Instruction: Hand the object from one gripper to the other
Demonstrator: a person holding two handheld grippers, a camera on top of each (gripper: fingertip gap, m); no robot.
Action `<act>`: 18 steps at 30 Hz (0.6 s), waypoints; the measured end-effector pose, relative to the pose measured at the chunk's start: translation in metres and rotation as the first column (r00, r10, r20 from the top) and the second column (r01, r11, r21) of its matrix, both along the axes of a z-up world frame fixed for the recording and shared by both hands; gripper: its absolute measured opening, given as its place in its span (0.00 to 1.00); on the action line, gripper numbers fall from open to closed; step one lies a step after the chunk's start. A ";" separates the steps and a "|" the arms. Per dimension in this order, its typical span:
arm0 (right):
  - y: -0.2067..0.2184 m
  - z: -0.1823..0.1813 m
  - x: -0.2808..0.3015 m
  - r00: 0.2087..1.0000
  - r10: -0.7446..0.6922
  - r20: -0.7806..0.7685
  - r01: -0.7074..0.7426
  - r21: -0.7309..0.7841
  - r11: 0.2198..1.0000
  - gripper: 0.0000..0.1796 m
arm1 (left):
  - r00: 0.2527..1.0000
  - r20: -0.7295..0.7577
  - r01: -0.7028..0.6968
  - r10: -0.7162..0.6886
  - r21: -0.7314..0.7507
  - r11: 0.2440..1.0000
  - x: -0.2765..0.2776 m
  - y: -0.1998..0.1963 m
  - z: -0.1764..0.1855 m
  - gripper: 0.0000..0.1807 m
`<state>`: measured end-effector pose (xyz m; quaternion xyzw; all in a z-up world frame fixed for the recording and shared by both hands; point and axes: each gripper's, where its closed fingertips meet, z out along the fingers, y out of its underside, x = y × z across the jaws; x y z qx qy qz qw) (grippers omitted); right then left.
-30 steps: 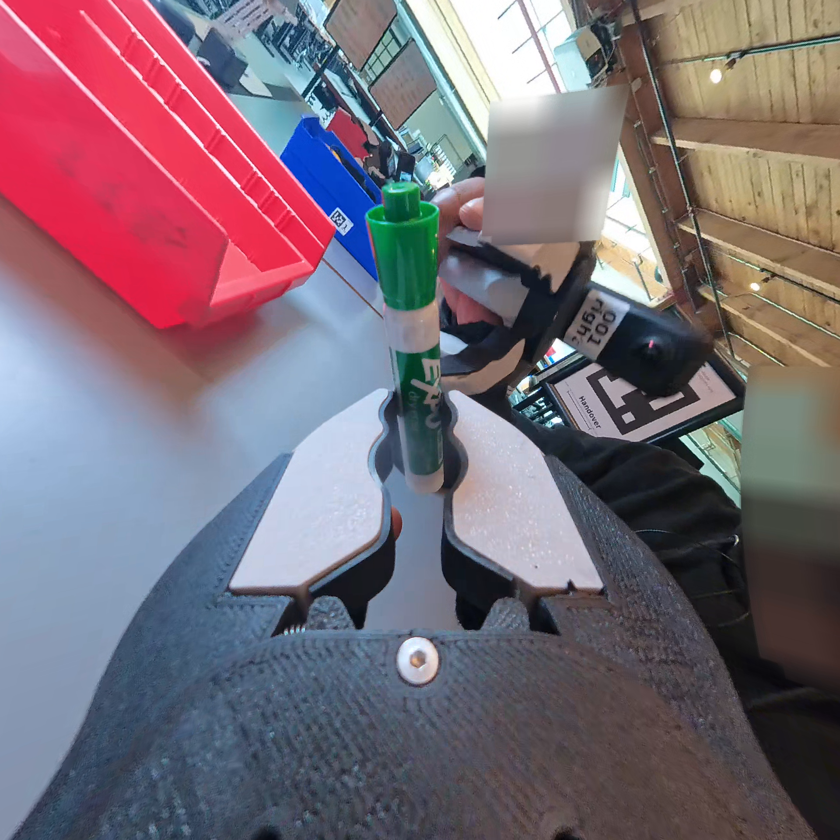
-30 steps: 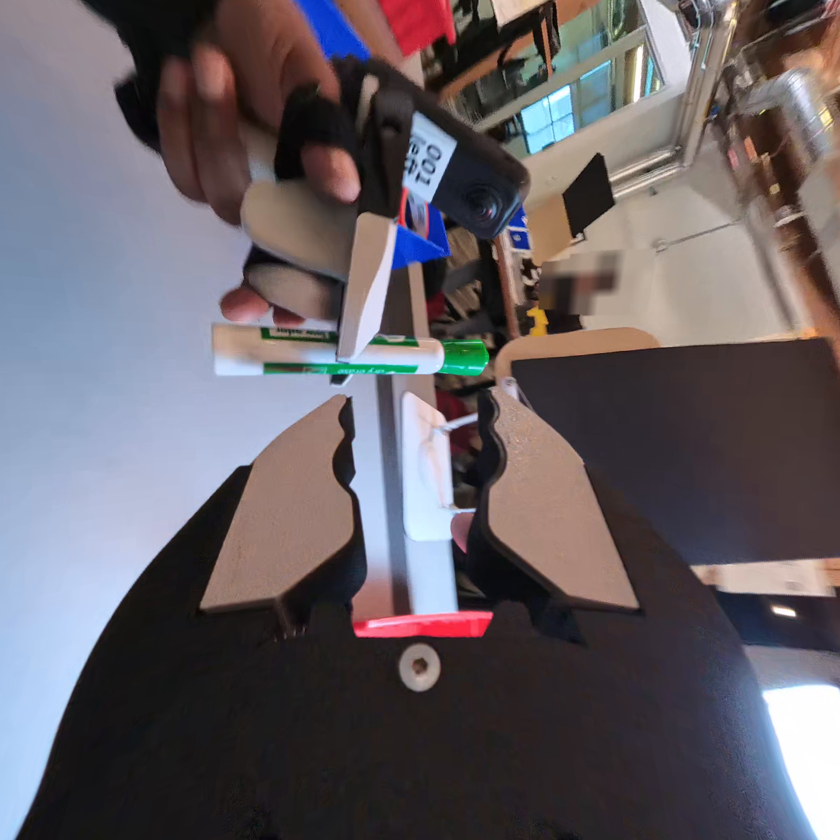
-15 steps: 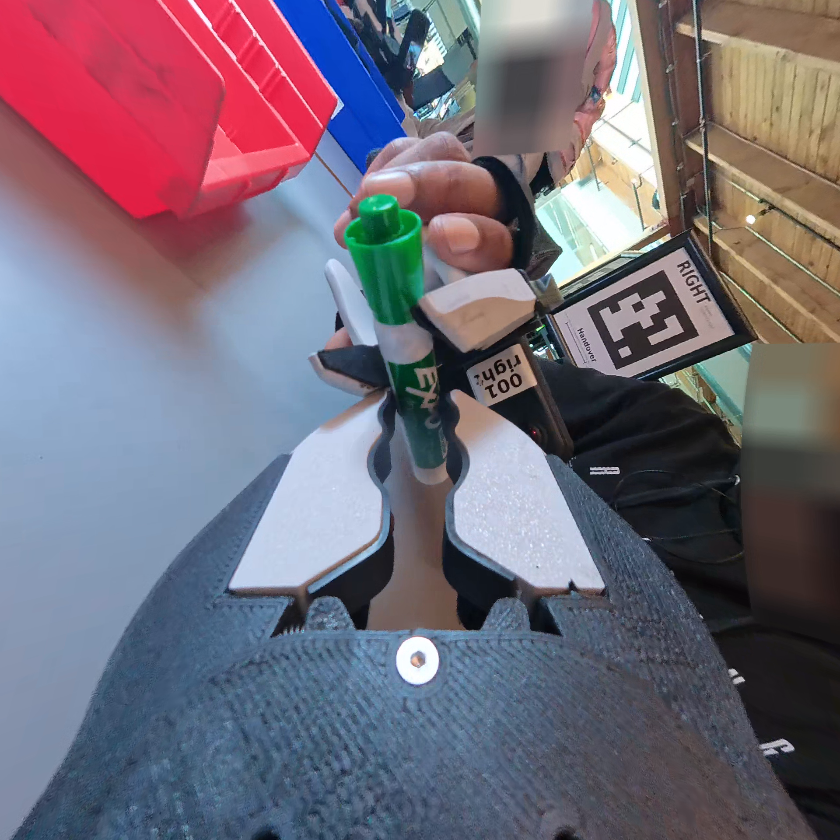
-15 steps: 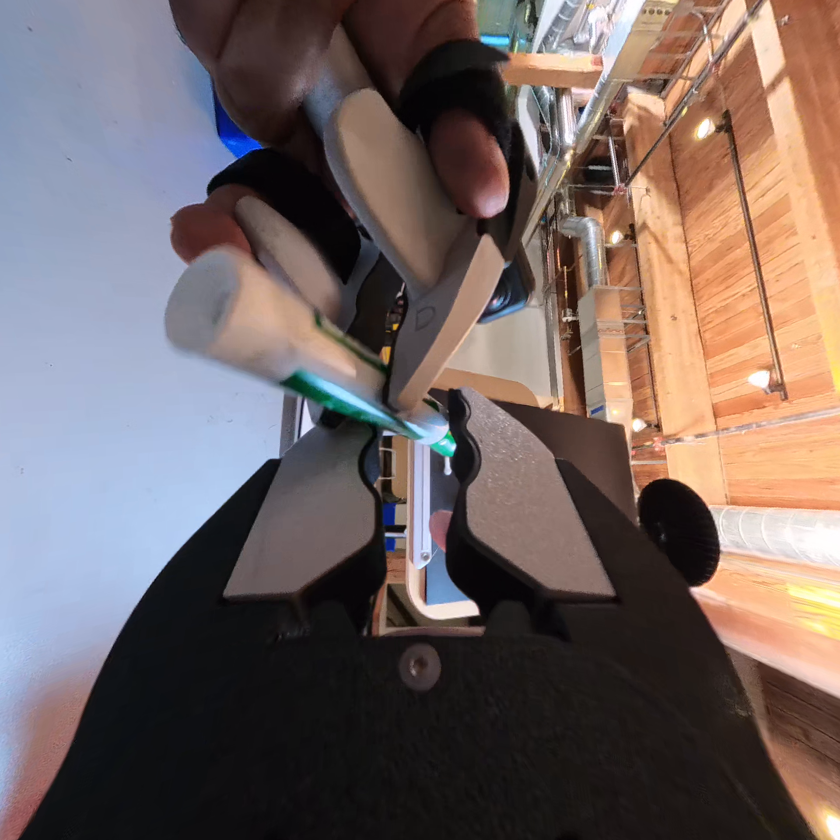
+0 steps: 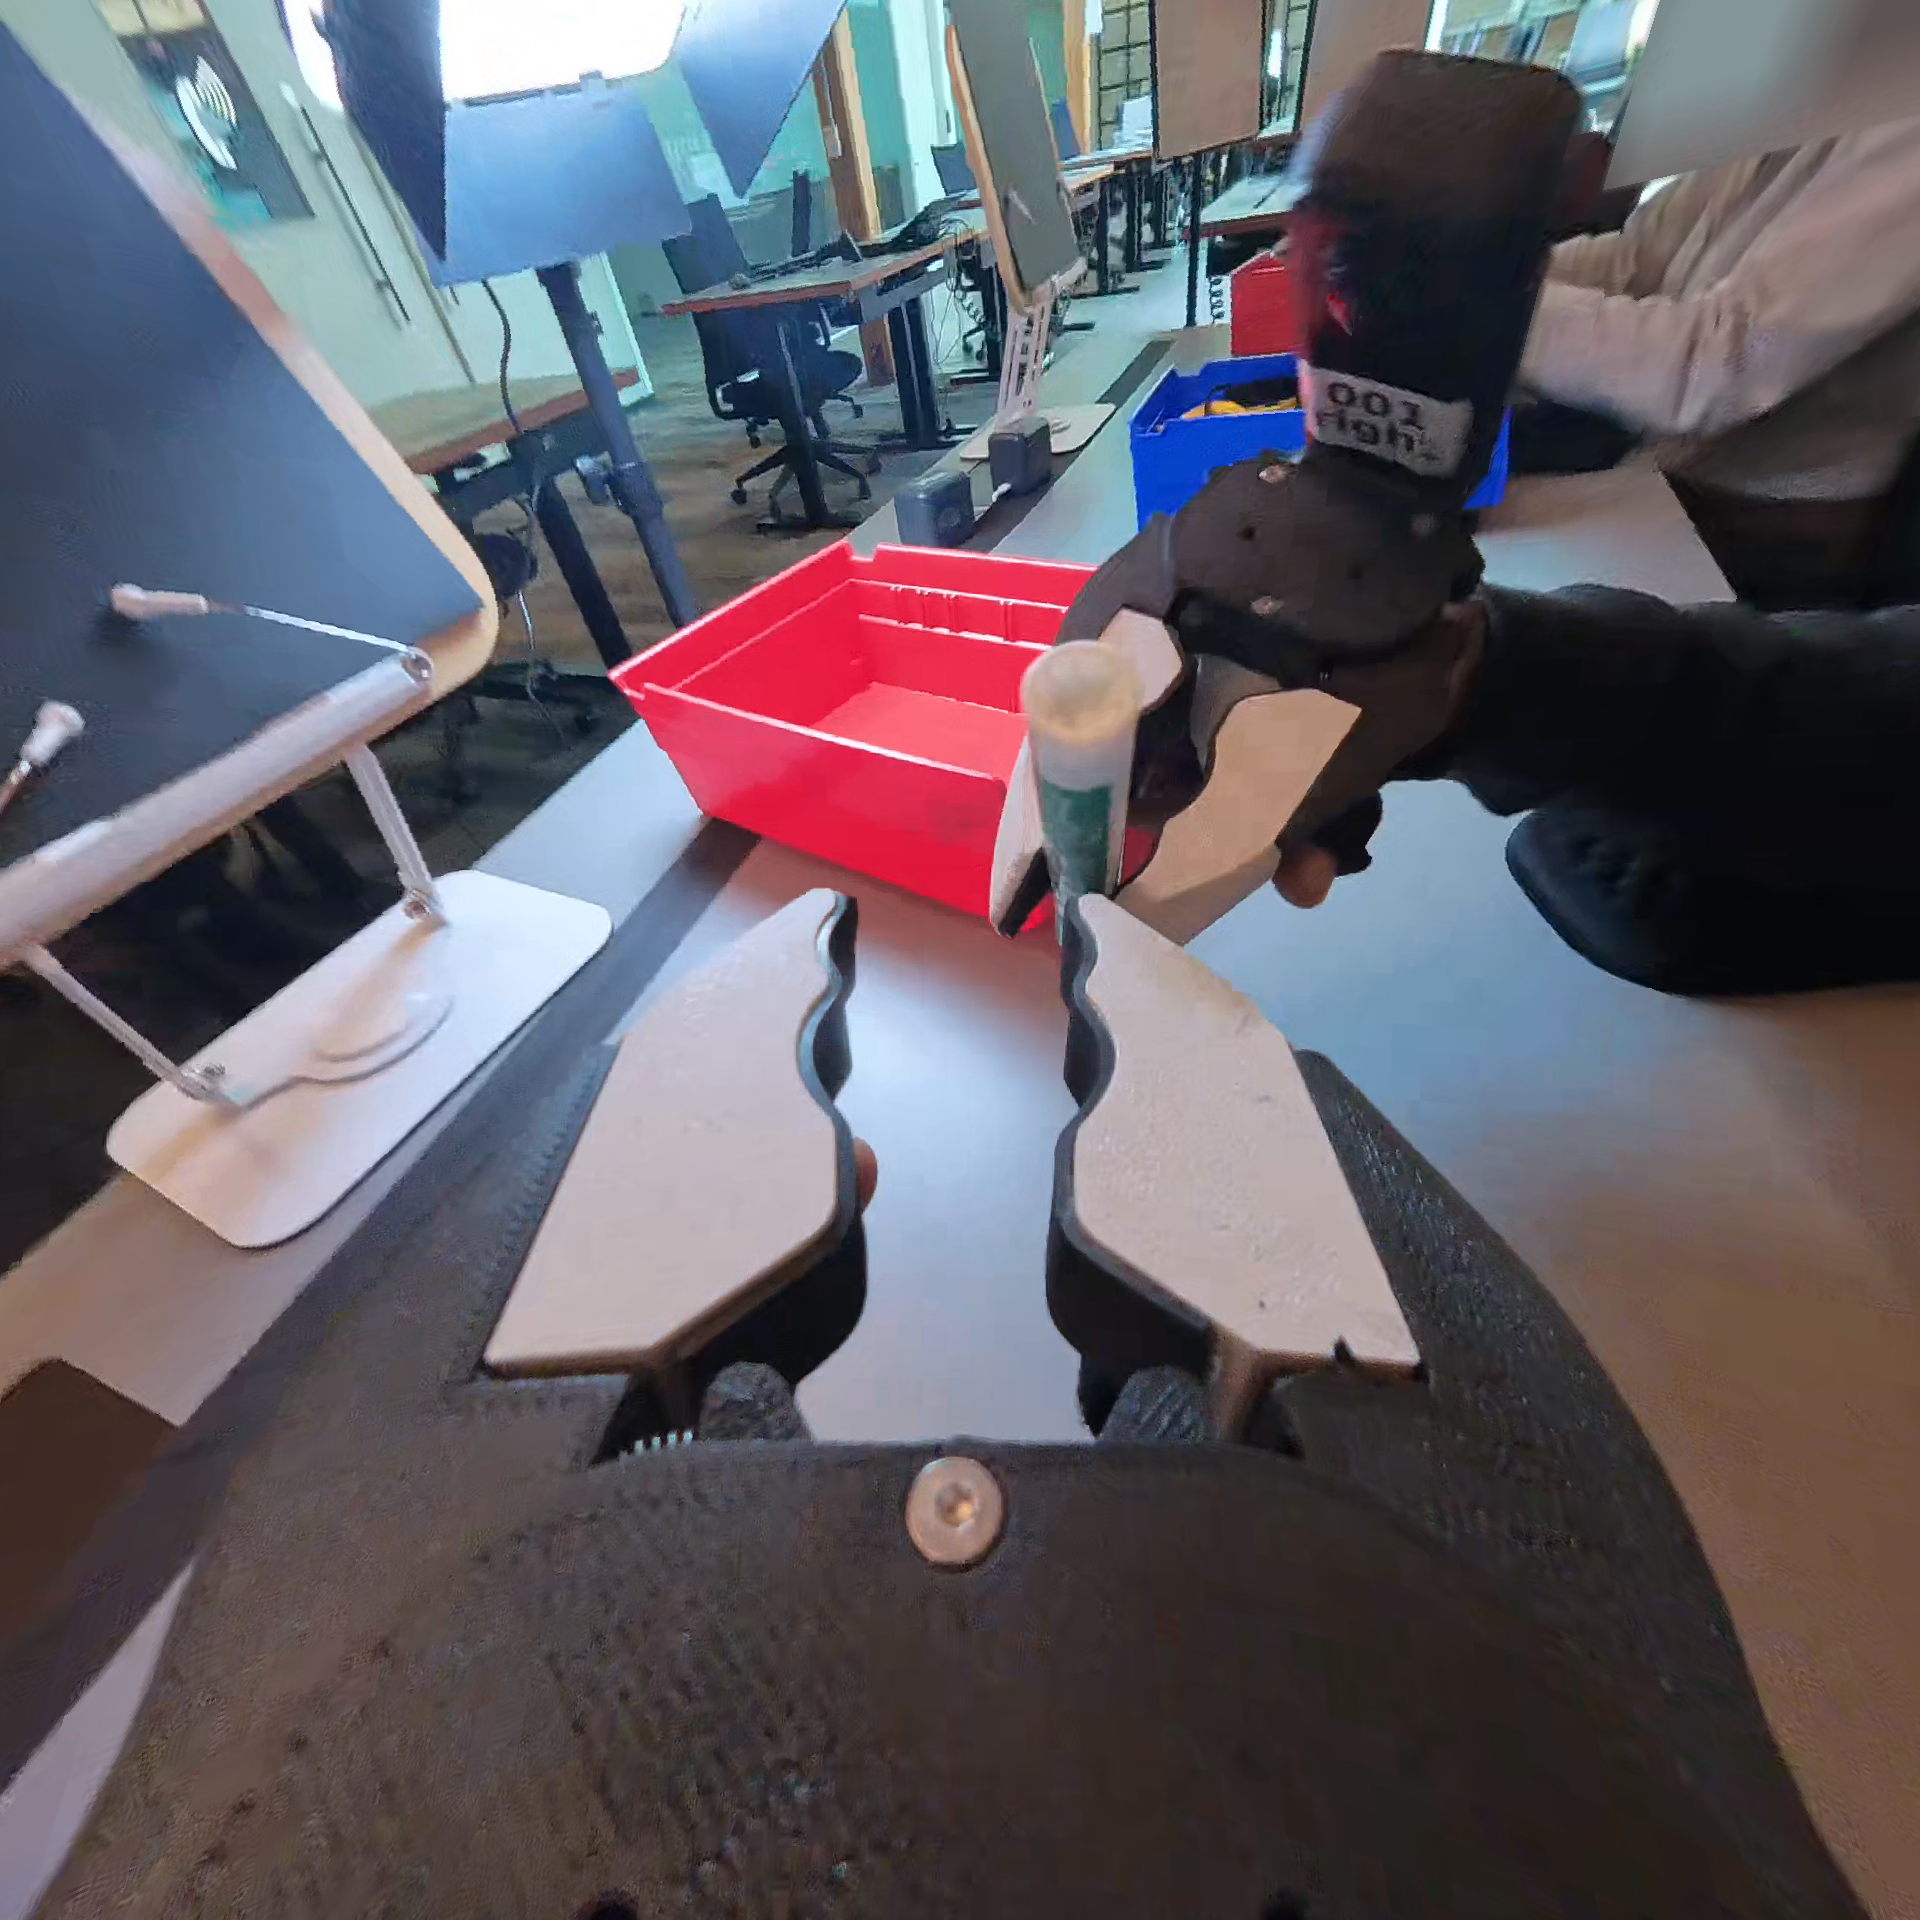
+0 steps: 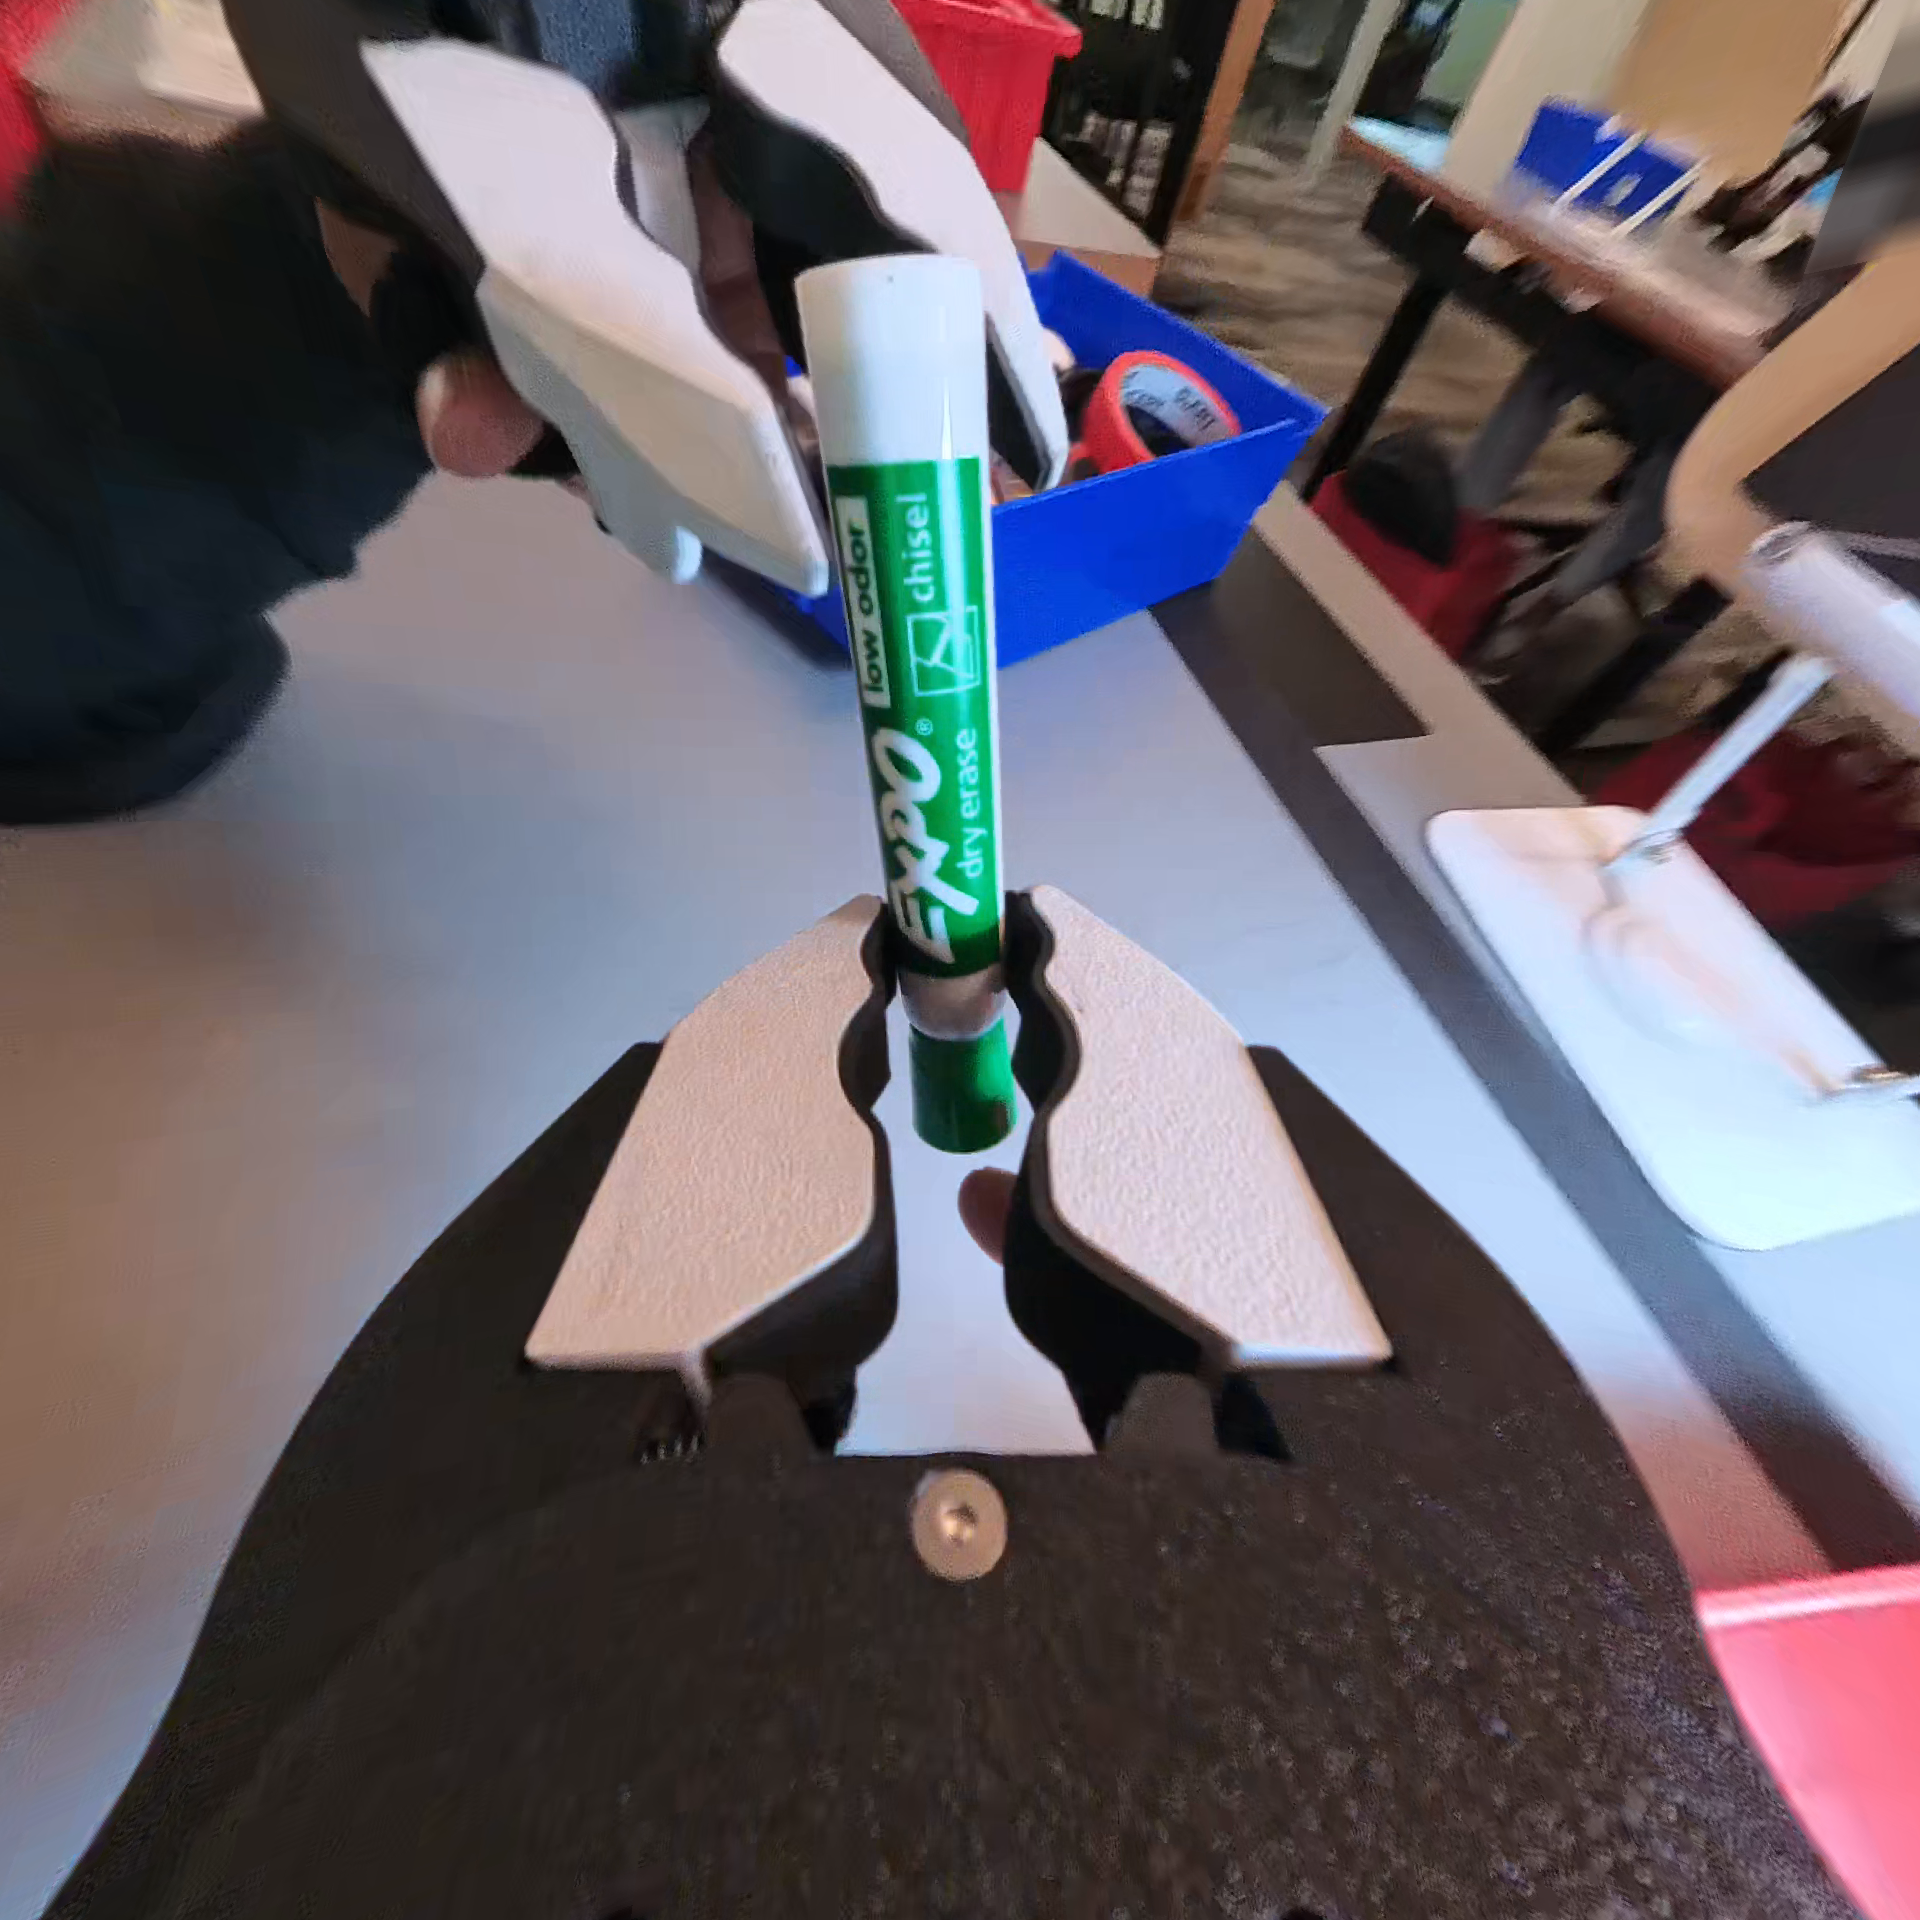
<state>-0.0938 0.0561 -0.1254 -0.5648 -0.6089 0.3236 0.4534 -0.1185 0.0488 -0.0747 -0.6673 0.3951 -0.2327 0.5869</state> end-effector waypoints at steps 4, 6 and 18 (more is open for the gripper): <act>-0.007 -0.008 0.000 0.998 0.011 0.065 -0.003 -0.125 0.992 0.11 | 0.999 0.008 0.033 -0.033 0.026 0.999 0.019 -0.006 0.004 0.24; -0.009 -0.016 0.002 0.992 0.012 0.122 0.003 -0.123 0.992 0.11 | 0.999 0.000 0.044 -0.044 0.032 0.999 0.024 -0.009 0.004 0.23; -0.018 0.022 0.004 0.995 0.080 -0.056 -0.081 -0.014 0.997 0.12 | 0.980 0.152 0.130 -0.128 -0.006 0.991 0.024 -0.018 0.022 0.12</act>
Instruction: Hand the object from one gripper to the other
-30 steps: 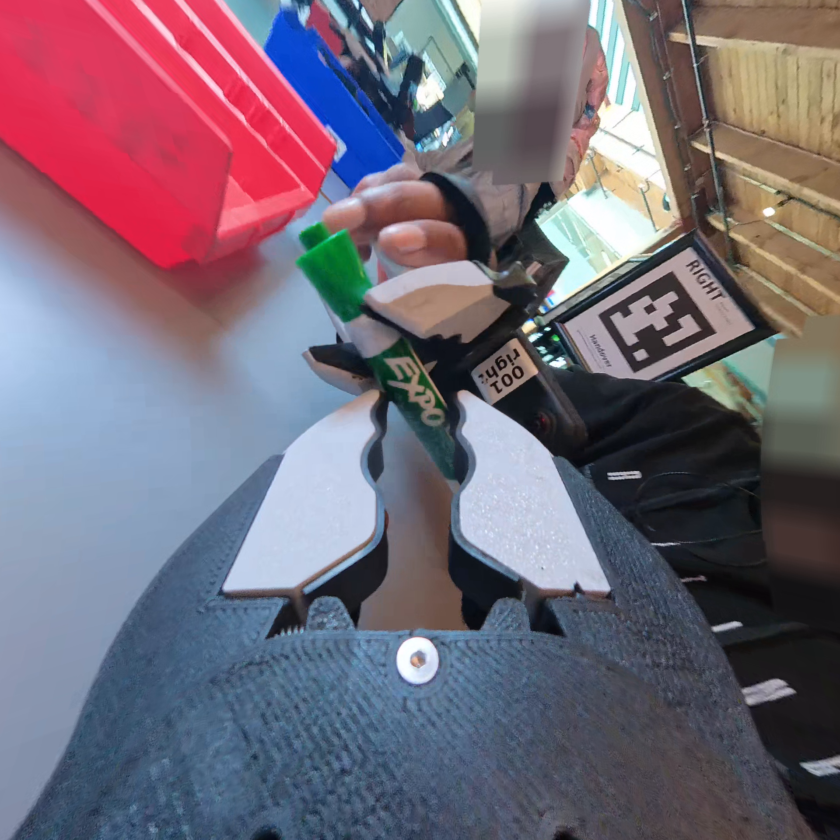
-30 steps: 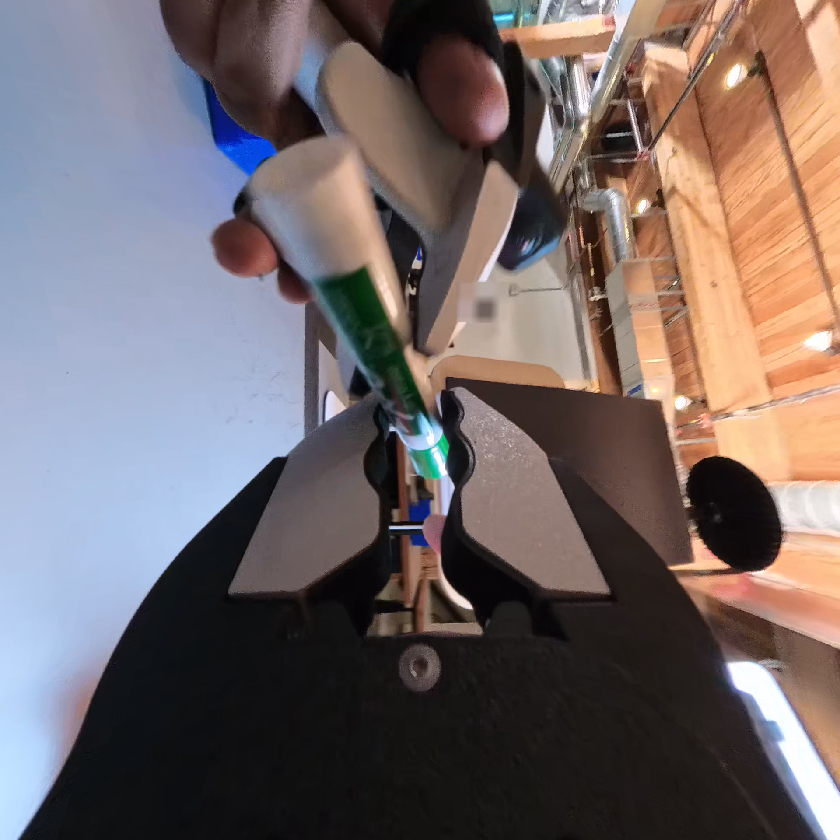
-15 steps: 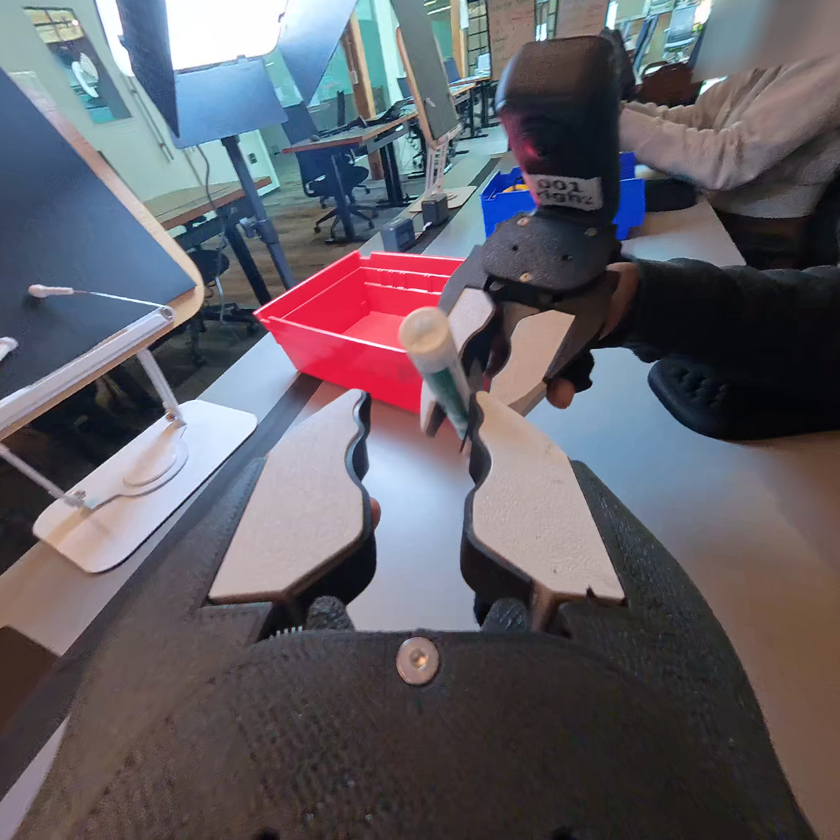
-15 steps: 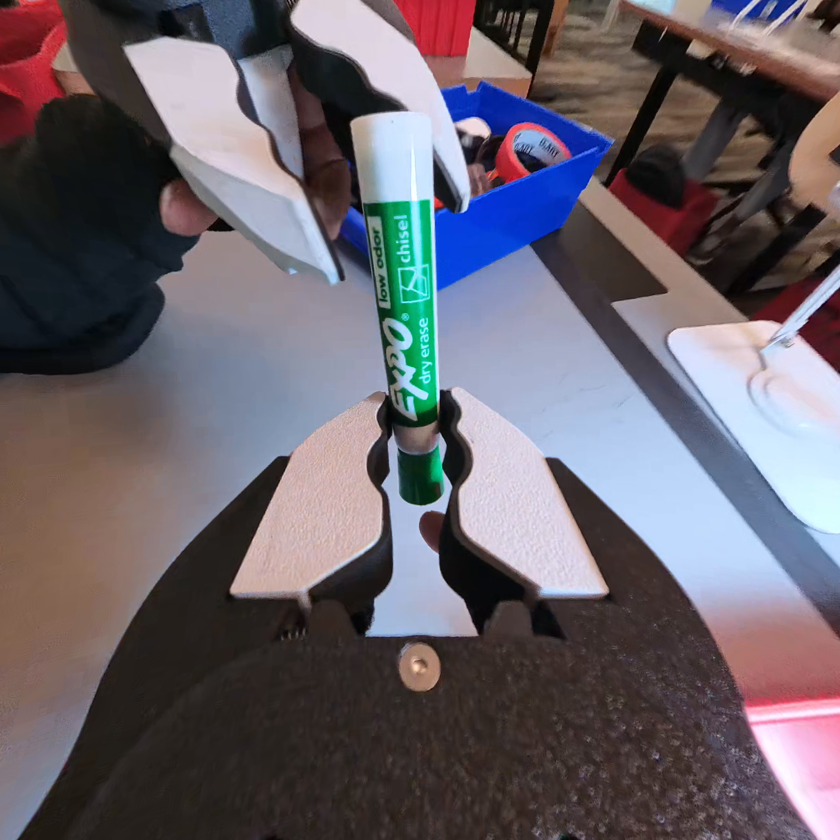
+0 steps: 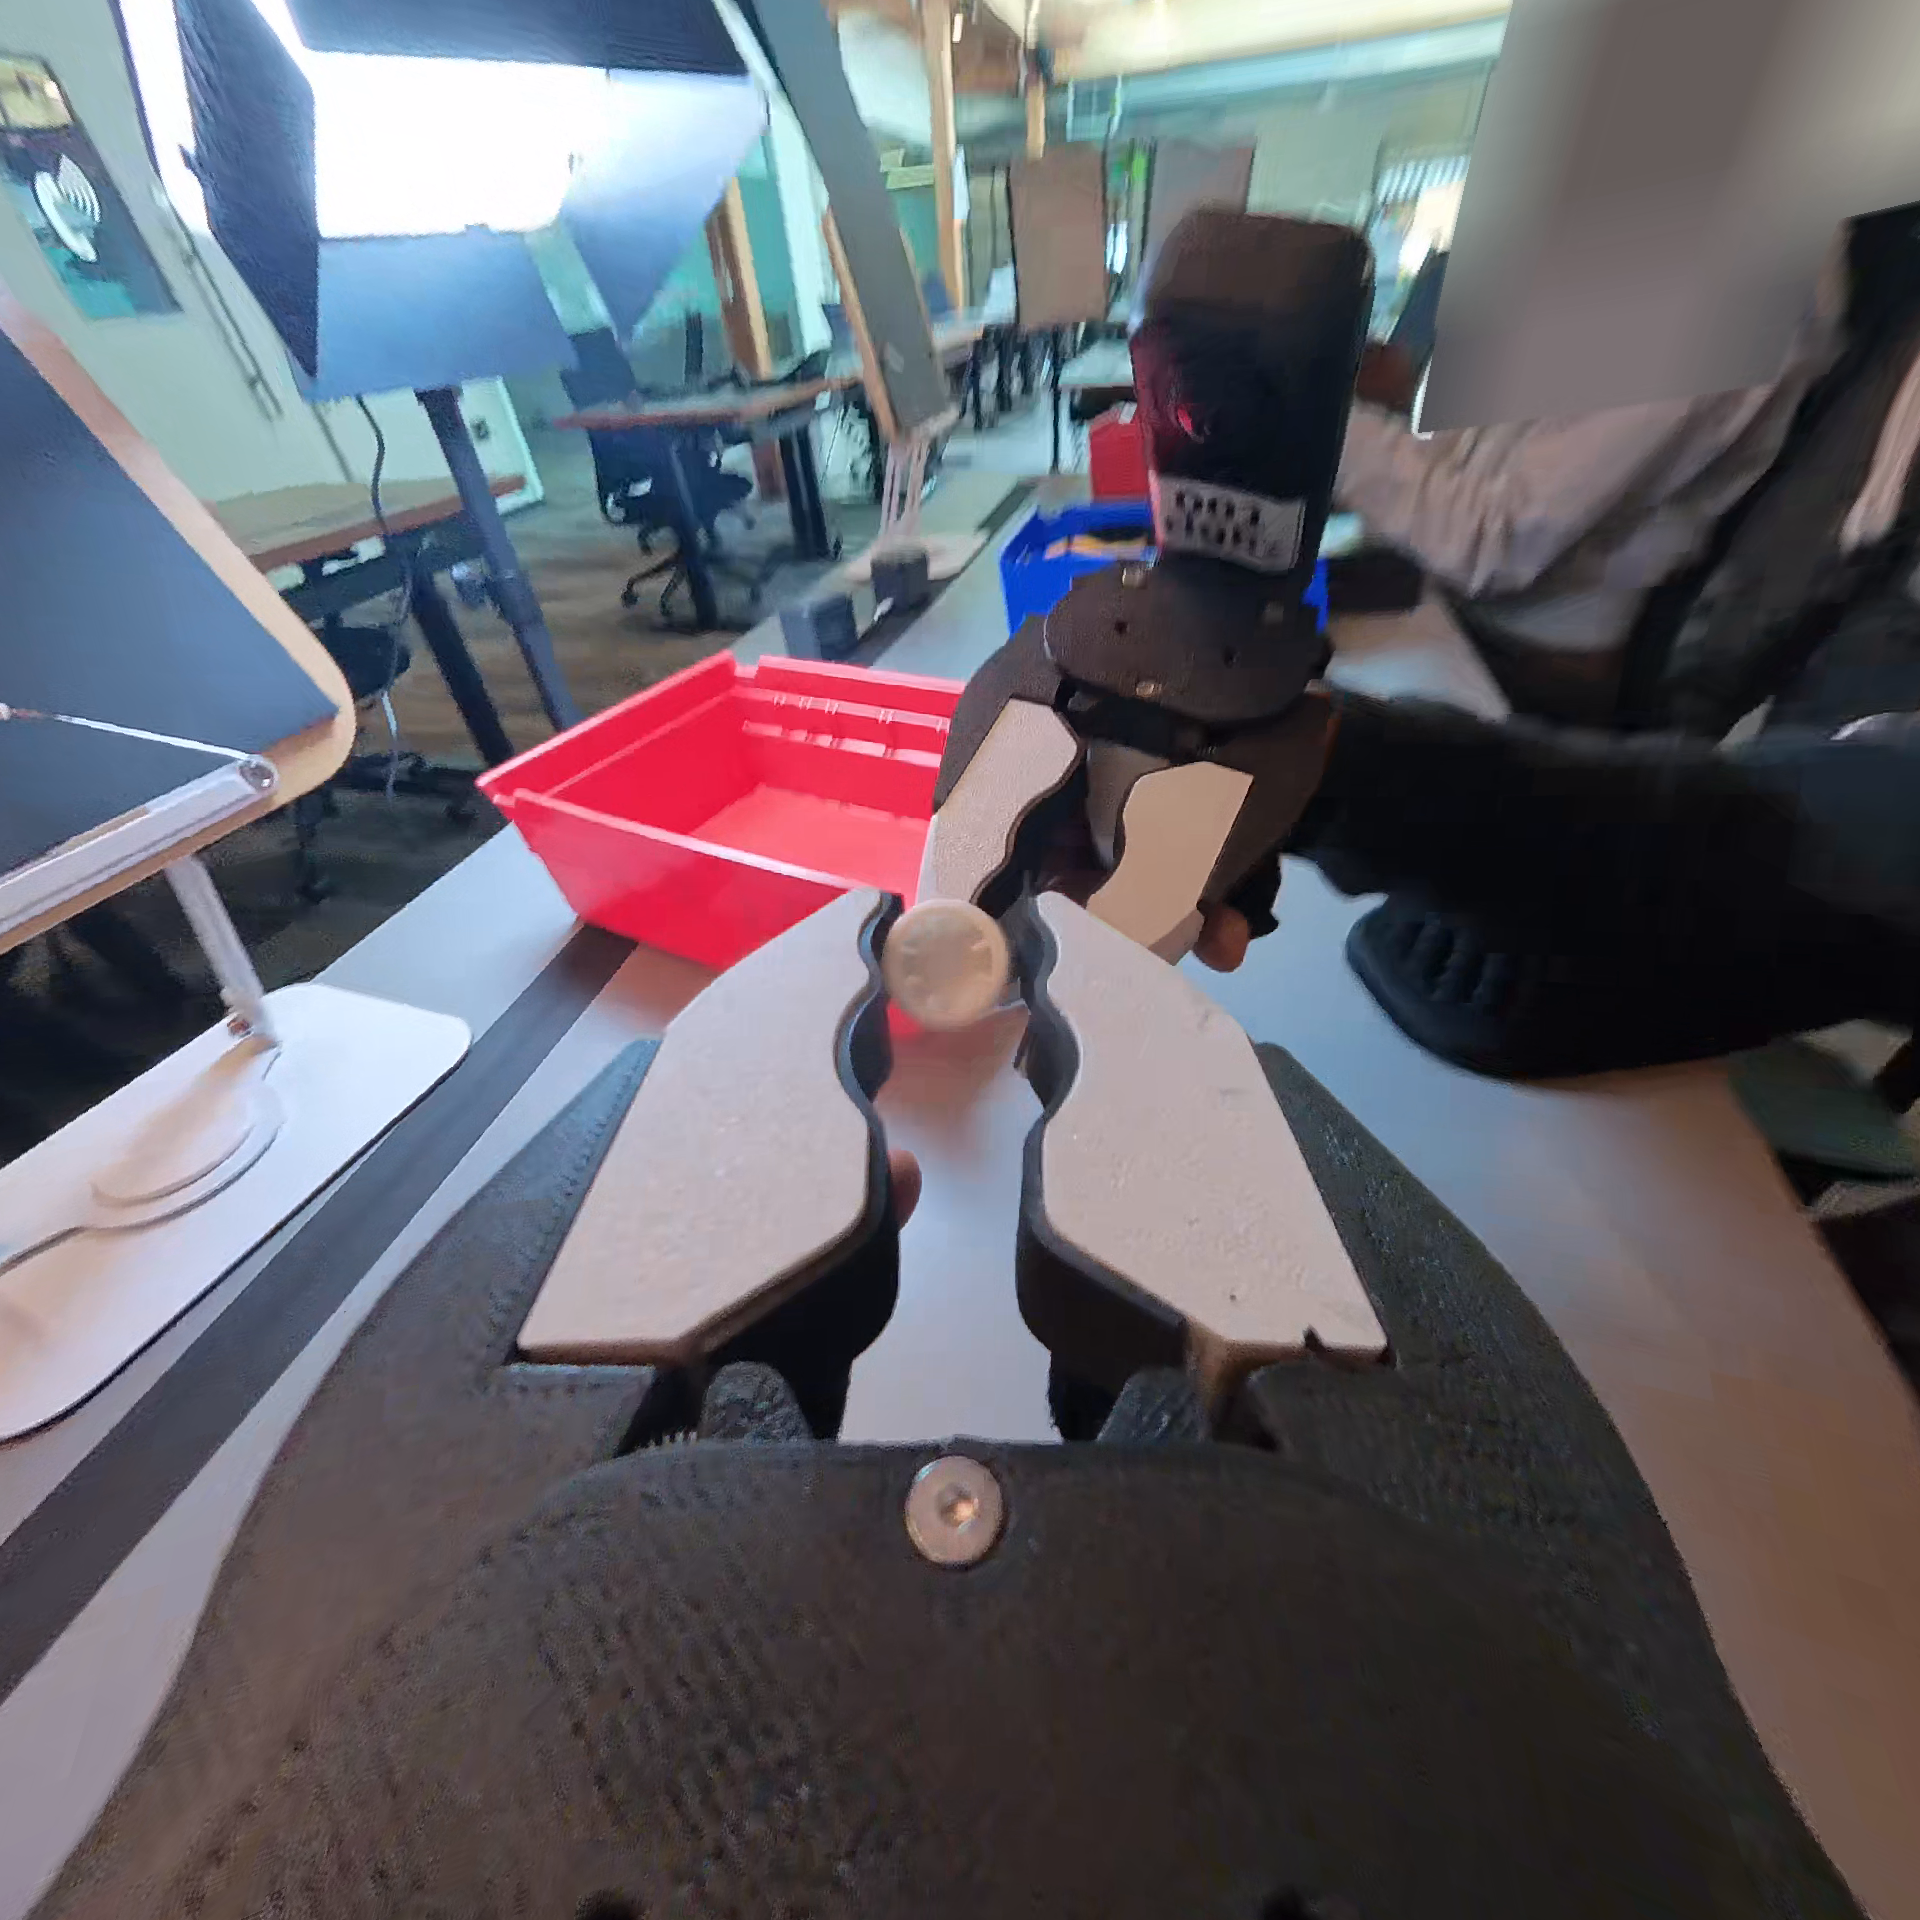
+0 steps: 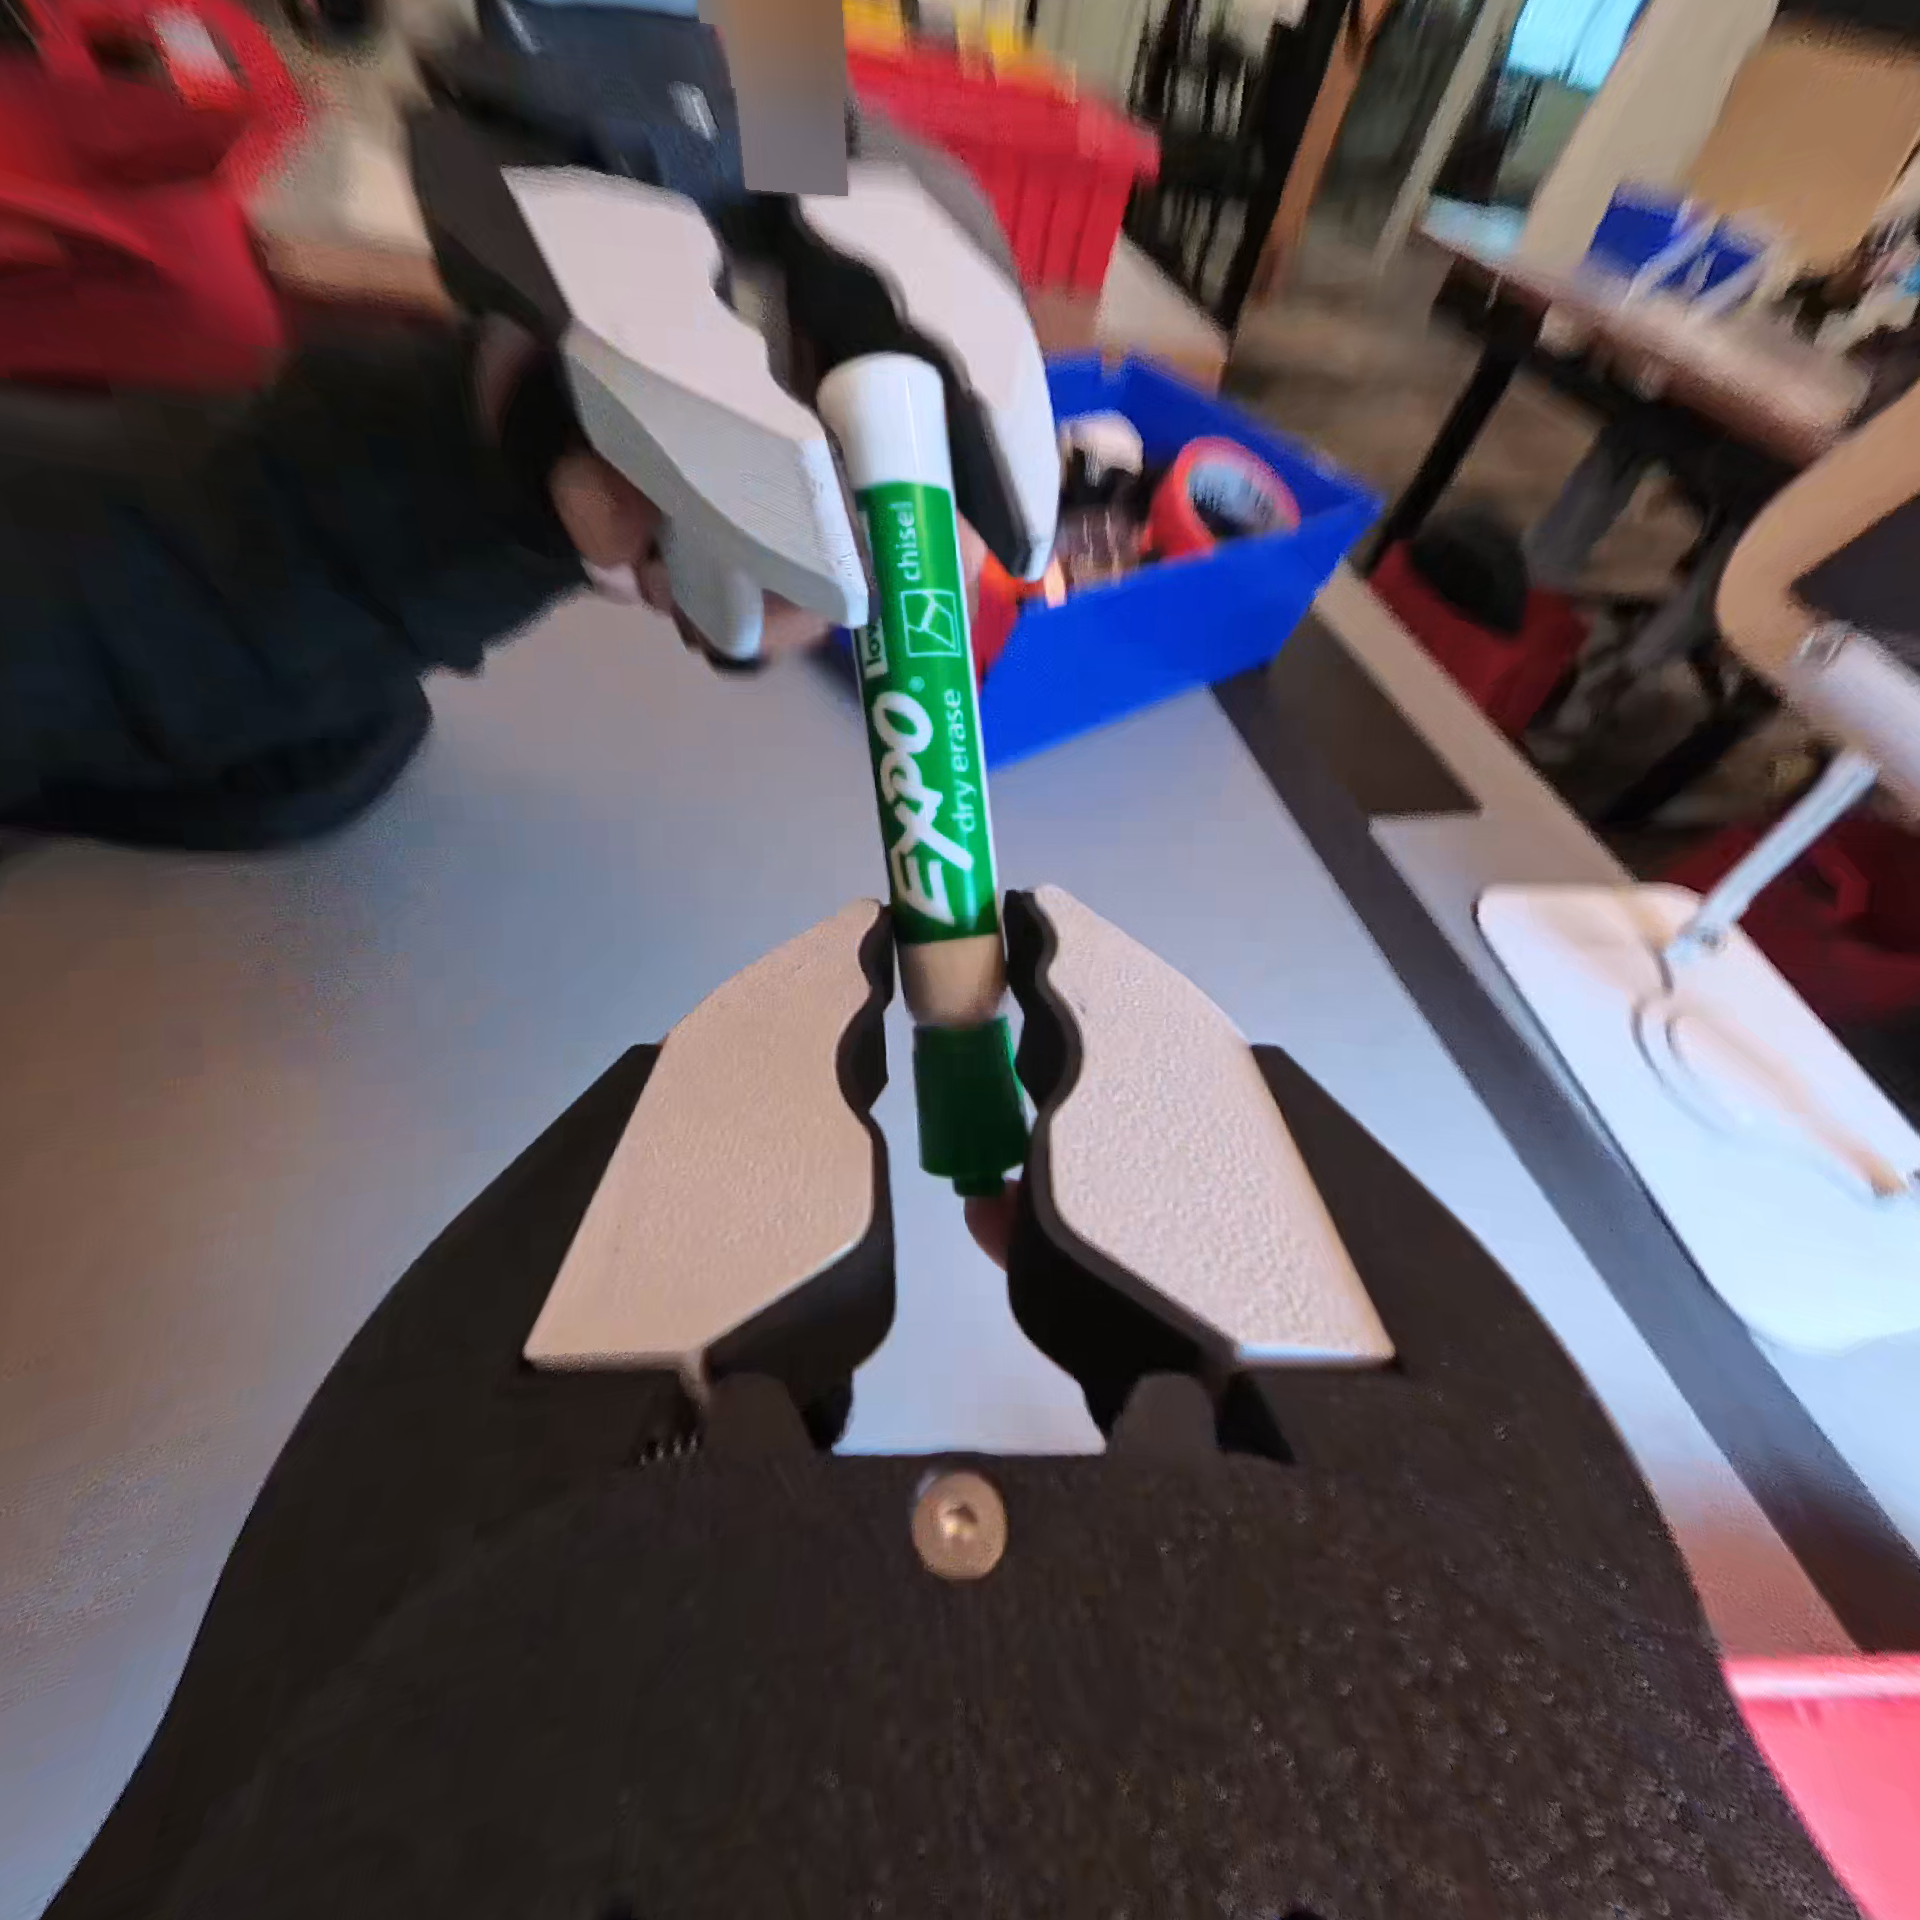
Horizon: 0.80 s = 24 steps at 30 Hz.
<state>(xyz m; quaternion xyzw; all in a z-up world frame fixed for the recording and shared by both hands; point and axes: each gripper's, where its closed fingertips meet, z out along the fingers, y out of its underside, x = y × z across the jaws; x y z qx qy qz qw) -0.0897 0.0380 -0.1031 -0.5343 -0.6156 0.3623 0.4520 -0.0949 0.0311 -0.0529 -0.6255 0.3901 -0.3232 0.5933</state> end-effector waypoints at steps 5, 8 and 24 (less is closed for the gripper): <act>0.000 0.052 0.015 0.937 0.049 -0.346 -0.110 -0.158 0.981 0.25 | 0.926 0.372 0.074 -0.071 0.006 0.997 -0.024 -0.011 0.053 0.12; -0.003 0.074 0.020 0.859 0.057 -0.508 -0.200 -0.231 0.952 0.27 | 0.825 0.552 0.110 -0.121 0.053 0.992 -0.040 -0.018 0.077 0.12; -0.018 0.114 0.027 0.839 0.004 -0.544 -0.138 -0.207 0.969 0.11 | 0.816 0.565 0.187 -0.122 -0.059 0.981 -0.020 0.002 0.036 0.15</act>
